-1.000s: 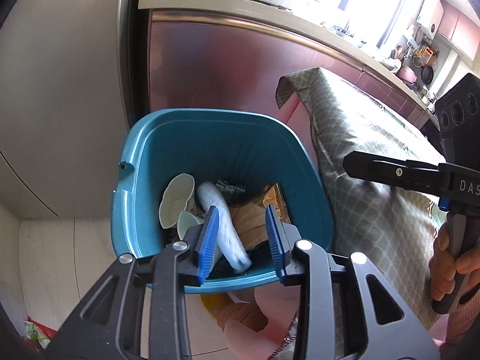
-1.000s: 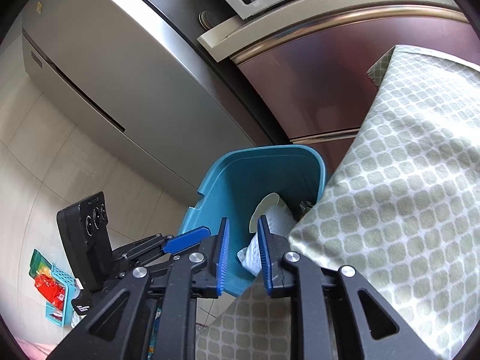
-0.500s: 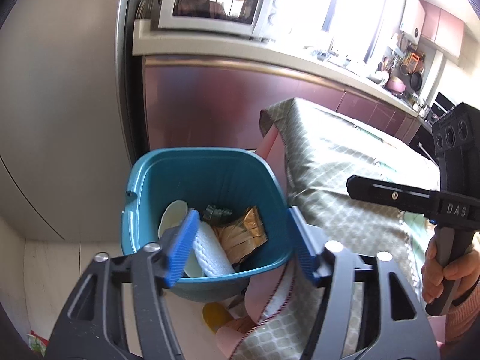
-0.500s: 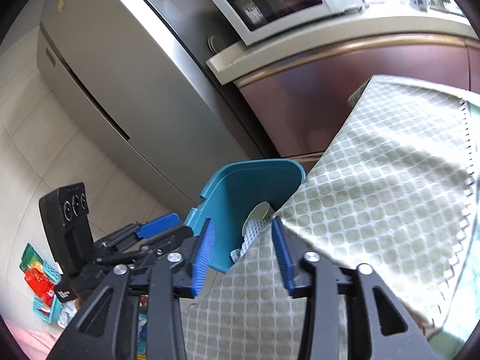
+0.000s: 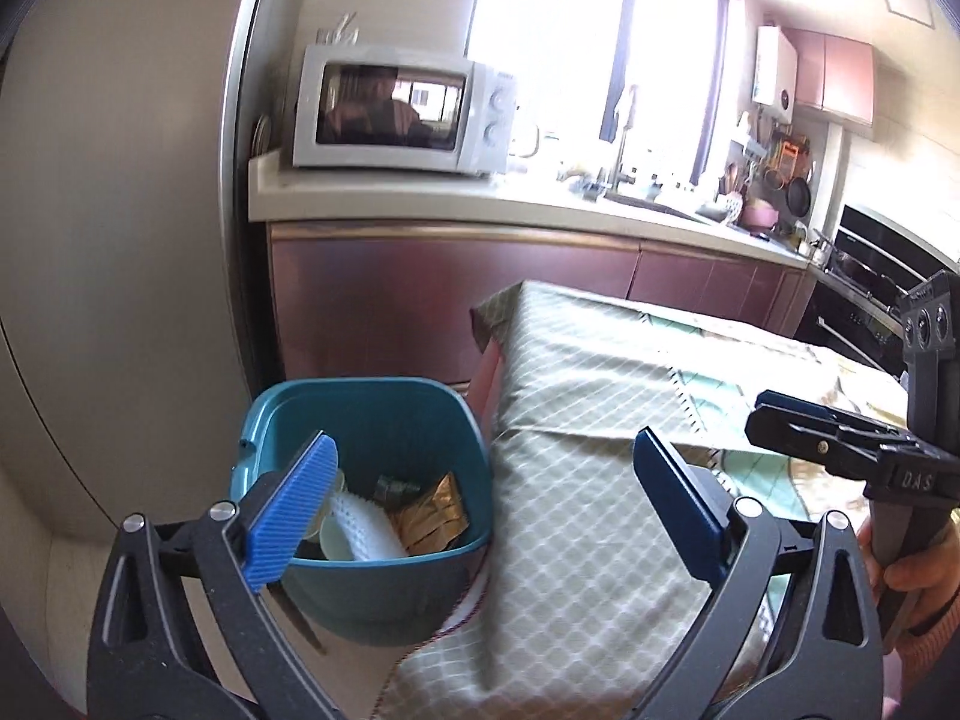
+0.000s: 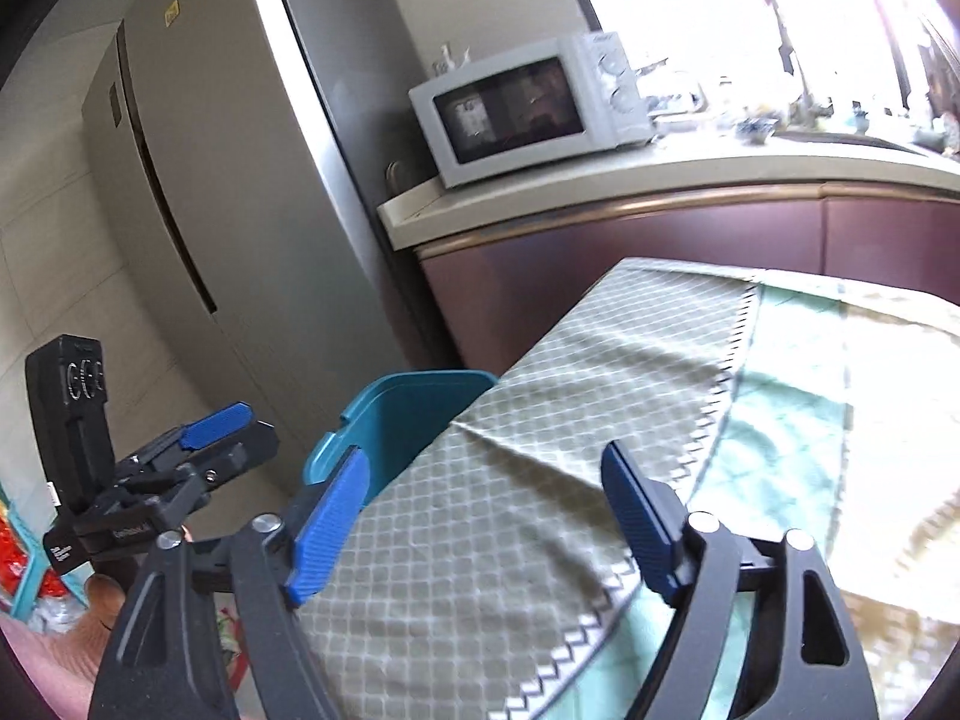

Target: Collect trash

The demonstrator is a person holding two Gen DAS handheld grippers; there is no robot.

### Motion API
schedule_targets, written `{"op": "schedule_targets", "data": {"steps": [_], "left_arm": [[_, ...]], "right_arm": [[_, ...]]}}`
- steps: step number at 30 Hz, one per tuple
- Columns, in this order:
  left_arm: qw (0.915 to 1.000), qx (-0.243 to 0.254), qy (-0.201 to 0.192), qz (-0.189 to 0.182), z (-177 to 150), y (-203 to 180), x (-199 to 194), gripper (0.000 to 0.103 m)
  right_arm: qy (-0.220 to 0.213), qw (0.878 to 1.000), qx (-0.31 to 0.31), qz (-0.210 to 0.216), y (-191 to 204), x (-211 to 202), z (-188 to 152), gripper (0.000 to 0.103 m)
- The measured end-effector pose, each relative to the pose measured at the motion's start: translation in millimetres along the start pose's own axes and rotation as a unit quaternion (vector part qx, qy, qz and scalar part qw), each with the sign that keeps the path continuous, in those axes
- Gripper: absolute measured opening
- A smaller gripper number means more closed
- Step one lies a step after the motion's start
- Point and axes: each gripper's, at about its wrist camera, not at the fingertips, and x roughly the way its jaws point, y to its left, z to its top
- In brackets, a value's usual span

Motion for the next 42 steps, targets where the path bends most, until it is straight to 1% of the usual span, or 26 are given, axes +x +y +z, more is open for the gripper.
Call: {"op": "schedule_targets", "data": {"steps": [4, 6, 7, 14, 17, 21, 31, 35, 42], "left_arm": [[0.9996, 0.014, -0.024, -0.002, -0.8, -23.9, -13.2, 0.097], [0.9993, 0.018, -0.032, -0.005, -1.3, -34.3, -17.7, 0.097], [0.9991, 0.021, -0.036, -0.007, -0.1, -39.2, -18.4, 0.097], [0.9972, 0.041, -0.062, -0.010, 1.6, -76.2, -30.7, 0.097], [0.9961, 0.050, -0.072, -0.012, -0.4, -89.2, -34.8, 0.097], [0.9952, 0.057, -0.079, -0.013, -2.7, -104.0, -36.6, 0.097], [0.9933, 0.063, -0.097, 0.001, -8.5, -124.0, -37.9, 0.097], [0.9919, 0.070, -0.105, 0.003, -11.6, -134.1, -40.7, 0.097], [0.9899, 0.080, -0.117, 0.005, -13.6, -149.2, -45.0, 0.097]], "right_arm": [[-0.041, 0.998, -0.006, -0.044, -3.7, -30.8, -9.5, 0.088], [-0.060, 0.996, -0.010, -0.067, -5.0, -45.1, -14.9, 0.095], [-0.070, 0.994, -0.010, -0.078, -6.2, -51.2, -17.3, 0.096], [-0.113, 0.984, -0.010, -0.138, -19.0, -86.8, -29.3, 0.096], [-0.132, 0.978, -0.010, -0.164, -23.9, -99.5, -33.3, 0.096], [-0.148, 0.970, -0.008, -0.190, -29.0, -113.4, -38.5, 0.096], [-0.180, 0.953, -0.008, -0.244, -35.3, -139.4, -51.7, 0.096], [-0.194, 0.946, -0.010, -0.258, -35.9, -148.4, -55.6, 0.096], [-0.200, 0.941, -0.006, -0.271, -39.5, -158.0, -60.0, 0.096]]}}
